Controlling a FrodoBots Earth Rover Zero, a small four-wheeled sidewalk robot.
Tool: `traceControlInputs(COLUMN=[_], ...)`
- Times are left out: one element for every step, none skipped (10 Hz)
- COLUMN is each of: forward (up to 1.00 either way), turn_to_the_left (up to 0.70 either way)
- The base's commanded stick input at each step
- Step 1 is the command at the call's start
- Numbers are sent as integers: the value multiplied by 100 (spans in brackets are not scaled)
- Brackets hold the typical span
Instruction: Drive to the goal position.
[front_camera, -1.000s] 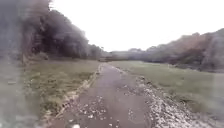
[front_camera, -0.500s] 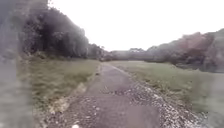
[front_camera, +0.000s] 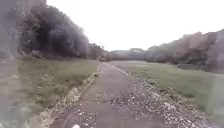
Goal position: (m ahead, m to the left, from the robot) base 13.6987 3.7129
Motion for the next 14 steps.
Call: traceControlInputs(forward=[85,85,85,85,85,85,85,85,85,85,85,85,85,85], turn_to_the_left=[-34,-27,-19,-12,-5,0,0,0,0,0,0,0,0,0])
